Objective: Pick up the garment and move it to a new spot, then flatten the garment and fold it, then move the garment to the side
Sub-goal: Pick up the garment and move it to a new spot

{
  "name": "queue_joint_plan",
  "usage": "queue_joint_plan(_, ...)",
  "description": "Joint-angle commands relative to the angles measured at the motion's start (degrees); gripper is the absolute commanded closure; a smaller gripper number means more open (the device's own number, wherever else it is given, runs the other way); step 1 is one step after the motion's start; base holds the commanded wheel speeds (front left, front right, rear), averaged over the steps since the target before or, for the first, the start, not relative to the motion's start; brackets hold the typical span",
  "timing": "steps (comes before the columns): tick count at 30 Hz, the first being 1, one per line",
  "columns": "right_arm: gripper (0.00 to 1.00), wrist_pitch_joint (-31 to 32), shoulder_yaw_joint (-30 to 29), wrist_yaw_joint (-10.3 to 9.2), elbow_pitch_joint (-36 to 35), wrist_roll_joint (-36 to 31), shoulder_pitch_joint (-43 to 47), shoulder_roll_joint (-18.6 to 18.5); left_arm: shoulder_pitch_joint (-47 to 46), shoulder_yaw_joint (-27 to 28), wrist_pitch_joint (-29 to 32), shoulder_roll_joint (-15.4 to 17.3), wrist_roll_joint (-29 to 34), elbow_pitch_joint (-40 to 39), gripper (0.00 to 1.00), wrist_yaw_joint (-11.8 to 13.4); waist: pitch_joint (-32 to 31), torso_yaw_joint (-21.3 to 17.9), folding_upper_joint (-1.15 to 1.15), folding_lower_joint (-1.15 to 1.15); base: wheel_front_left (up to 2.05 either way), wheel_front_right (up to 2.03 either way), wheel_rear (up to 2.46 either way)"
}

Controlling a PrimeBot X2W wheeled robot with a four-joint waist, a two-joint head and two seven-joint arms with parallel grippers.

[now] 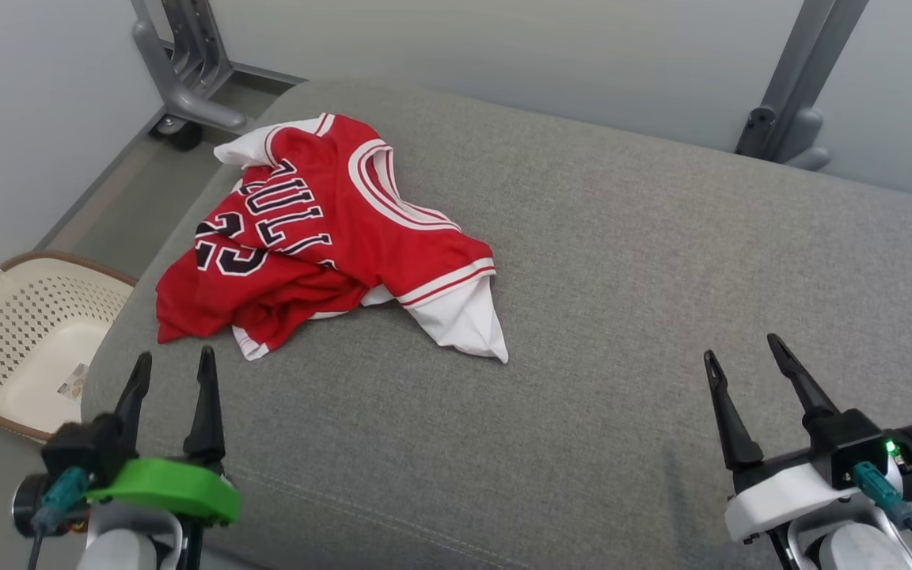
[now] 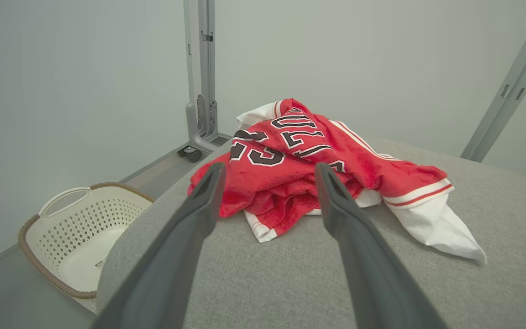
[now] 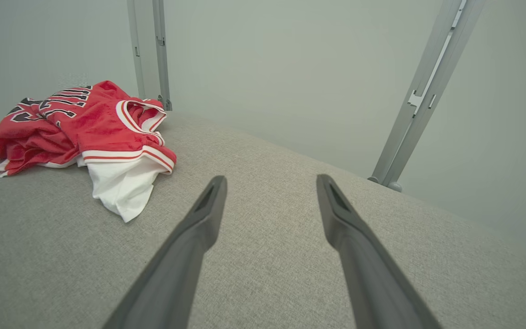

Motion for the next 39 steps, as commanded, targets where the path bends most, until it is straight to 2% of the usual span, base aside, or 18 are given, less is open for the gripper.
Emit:
queue_joint_plan(1, 0.0, -0.18, 0.11, -0.02, -0.36, -0.46, -1.16, -0.81, -2.51, -0.24, -0.03, -0.31, -1.11, 0.62, 0.0, -0.02, 5.49, -3.23, 0.61, 0.0, 0.0, 0.0, 0.0)
queue_joint_plan(5, 0.0, -0.18, 0.76, -0.02, -0.95, -0.67, -3.58, -2.75, -11.18, -1.89, 0.7, -0.85, -4.68, 7.2, 0.0, -0.02, 10.74, -5.5, 0.61, 0.0, 0.0, 0.0, 0.0)
queue_joint_plan(10, 0.0, -0.18, 2.33, -0.03, -1.86, -0.73, -7.59, -4.65, -22.16, -1.05, 4.88, -0.69, -11.77, 15.1, 0.0, -0.02, 17.87, -9.2, 0.61, 0.0, 0.0, 0.0, 0.0)
queue_joint_plan(13, 0.0, -0.18, 2.71, -0.03, -2.25, -0.64, -8.86, -4.94, -27.7, -0.3, 6.76, 0.76, -14.29, 19.51, 0.0, -0.02, 20.65, -11.02, 0.61, 0.0, 0.0, 0.0, 0.0)
queue_joint_plan(19, 0.0, -0.18, 3.42, -0.03, -2.4, -0.87, -9.63, -5.12, -34.21, -0.86, 7.61, 3.76, -15.56, 28.65, 0.0, -0.02, 22.81, -13.35, 0.61, 0.0, 0.0, 0.0, 0.0)
queue_joint_plan(26, 0.0, -0.18, 3.37, -0.03, -2.13, -0.79, -9.77, -4.42, -37.36, -1.0, 6.94, 5.05, -17.07, 37.75, 0.0, 0.01, 21.89, -14.61, 0.61, 0.0, 0.0, 0.0, 0.0)
queue_joint_plan(27, 0.0, -0.18, 3.32, -0.03, -2.02, -0.74, -9.54, -4.37, -37.59, -1.56, 6.77, 5.05, -17.09, 38.39, 0.24, 0.01, 21.57, -14.62, 0.61, 0.0, 0.0, 0.0, 0.0)
queue_joint_plan(28, 0.0, -0.18, 3.24, -0.03, -1.95, -0.74, -9.36, -4.29, -37.84, -1.89, 6.17, 5.32, -17.14, 38.91, 0.65, 0.01, 21.33, -14.6, 0.61, 0.0, 0.0, 0.0, 0.0)
queue_joint_plan(29, 0.0, -0.18, 3.12, -0.03, -1.89, -0.77, -9.18, -4.19, -38.03, -2.14, 5.6, 5.42, -17.42, 39.29, 1.0, 0.01, 20.98, -14.52, 0.61, 0.0, 0.0, 0.0, 0.0)
queue_joint_plan(39, 0.0, -0.18, 2.77, -0.03, -0.36, -0.29, -5.94, -2.39, -35.2, -8.08, 2.99, 5.56, -20.32, 37.91, 1.0, -0.01, 14.43, -13.16, 0.61, 0.0, 0.0, 0.0, 0.0)
